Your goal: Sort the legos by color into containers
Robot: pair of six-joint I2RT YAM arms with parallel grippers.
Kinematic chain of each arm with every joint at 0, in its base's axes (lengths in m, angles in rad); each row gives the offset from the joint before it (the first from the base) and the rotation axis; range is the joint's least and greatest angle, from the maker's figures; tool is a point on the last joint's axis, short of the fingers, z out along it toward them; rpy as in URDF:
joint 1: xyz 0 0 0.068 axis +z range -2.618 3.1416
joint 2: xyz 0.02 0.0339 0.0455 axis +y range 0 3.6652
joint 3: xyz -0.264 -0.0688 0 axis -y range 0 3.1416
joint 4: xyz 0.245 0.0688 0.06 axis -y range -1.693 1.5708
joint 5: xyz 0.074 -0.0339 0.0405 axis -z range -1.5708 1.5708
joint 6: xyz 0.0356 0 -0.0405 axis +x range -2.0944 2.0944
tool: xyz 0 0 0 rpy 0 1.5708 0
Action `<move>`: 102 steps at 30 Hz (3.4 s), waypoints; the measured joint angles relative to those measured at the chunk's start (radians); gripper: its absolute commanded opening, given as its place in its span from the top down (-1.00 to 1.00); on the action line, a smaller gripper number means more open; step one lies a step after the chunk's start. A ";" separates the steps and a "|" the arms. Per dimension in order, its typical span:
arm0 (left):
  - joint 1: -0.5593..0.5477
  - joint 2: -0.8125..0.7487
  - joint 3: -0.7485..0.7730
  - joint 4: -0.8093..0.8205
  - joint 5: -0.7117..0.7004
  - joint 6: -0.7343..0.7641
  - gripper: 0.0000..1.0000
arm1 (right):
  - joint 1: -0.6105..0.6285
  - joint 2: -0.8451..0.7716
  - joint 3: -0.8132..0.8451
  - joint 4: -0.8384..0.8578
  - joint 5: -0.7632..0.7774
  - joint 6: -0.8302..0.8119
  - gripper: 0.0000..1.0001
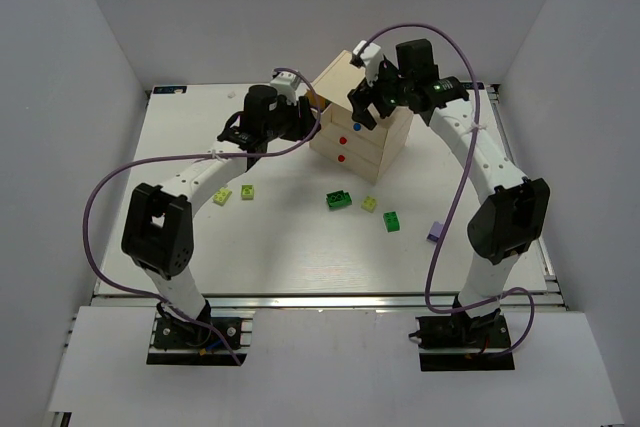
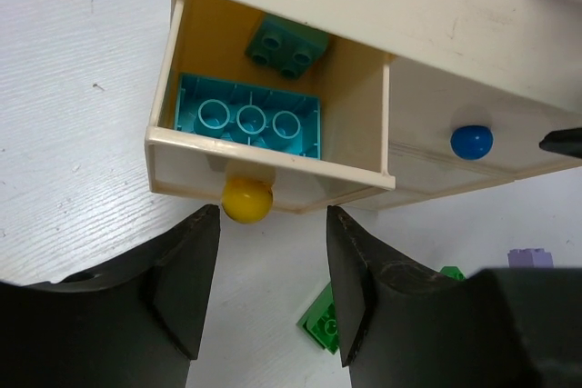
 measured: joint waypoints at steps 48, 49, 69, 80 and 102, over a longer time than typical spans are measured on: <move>0.001 0.182 0.208 0.003 -0.022 0.014 -0.18 | 0.010 0.002 -0.014 -0.037 -0.024 -0.026 -0.16; 0.001 0.178 0.200 0.013 -0.022 0.013 -0.17 | 0.010 0.002 -0.014 -0.037 -0.027 -0.025 -0.16; -0.019 -0.146 -0.130 0.283 0.246 -0.128 -0.25 | 0.002 -0.039 -0.018 -0.041 -0.116 0.155 -0.51; -0.042 -0.023 -0.132 0.307 0.300 -0.173 0.18 | -0.068 -0.299 -0.184 0.143 0.060 0.288 1.00; -0.128 0.146 0.129 0.159 0.135 -0.143 -0.12 | -0.140 -0.103 -0.173 0.176 0.045 0.323 0.55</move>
